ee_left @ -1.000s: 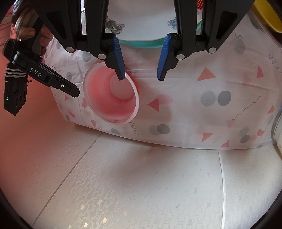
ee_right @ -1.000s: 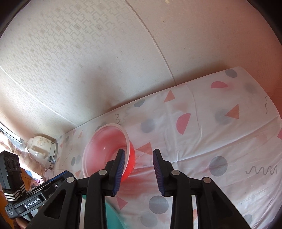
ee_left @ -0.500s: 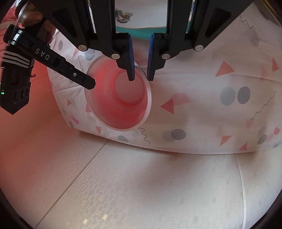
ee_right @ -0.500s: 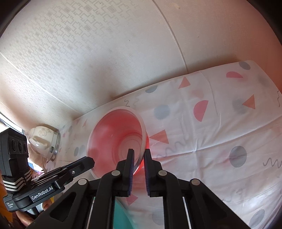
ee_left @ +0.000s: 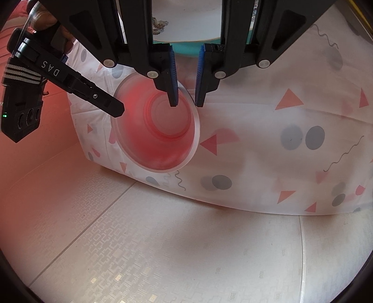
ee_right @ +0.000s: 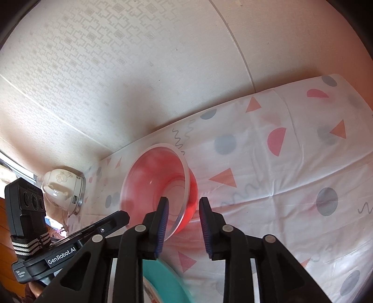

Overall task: Organize plates and bowls
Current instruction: 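Grasp the red bowl rim with the right gripper and lift it, then carry the red plastic bowl over the steel basin with the right gripper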

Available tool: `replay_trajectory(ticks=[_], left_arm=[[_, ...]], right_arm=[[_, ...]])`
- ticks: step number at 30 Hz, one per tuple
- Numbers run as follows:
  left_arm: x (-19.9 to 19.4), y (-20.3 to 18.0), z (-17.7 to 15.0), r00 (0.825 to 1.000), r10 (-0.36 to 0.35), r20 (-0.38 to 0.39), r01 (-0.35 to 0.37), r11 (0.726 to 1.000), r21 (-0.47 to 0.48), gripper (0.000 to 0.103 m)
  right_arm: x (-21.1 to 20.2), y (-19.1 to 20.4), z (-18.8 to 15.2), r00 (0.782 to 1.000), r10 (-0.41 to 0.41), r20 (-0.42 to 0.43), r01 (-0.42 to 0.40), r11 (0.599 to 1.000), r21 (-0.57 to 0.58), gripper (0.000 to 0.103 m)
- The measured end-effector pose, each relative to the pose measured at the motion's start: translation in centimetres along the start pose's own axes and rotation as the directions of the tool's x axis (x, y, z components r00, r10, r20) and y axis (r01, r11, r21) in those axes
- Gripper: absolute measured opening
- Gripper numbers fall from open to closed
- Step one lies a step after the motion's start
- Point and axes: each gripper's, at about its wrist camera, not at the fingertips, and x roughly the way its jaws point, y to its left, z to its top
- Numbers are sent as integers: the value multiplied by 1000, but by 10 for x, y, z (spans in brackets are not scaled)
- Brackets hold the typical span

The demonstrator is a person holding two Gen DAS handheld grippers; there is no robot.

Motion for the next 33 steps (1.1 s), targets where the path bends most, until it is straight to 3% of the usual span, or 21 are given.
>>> replay_trajectory(ticks=[3, 6, 17, 33], left_arm=[[-1, -1, 0, 1000, -12, 2, 12, 1000, 3, 14], [-4, -7, -2, 1000, -9, 19, 9, 1000, 25, 13], [-33, -8, -13, 996, 24, 90, -28, 999, 44, 13], [-48, -2, -24, 989, 49, 138, -59, 996, 63, 13]], right_arm=[[-3, -3, -2, 1000, 2, 4, -2, 1000, 6, 28], [-4, 4, -5, 1000, -12, 9, 12, 999, -31, 20], [-17, 25, -9, 999, 23, 32, -22, 998, -54, 20], [-2, 37, -14, 1000, -2, 7, 2, 998, -62, 20]])
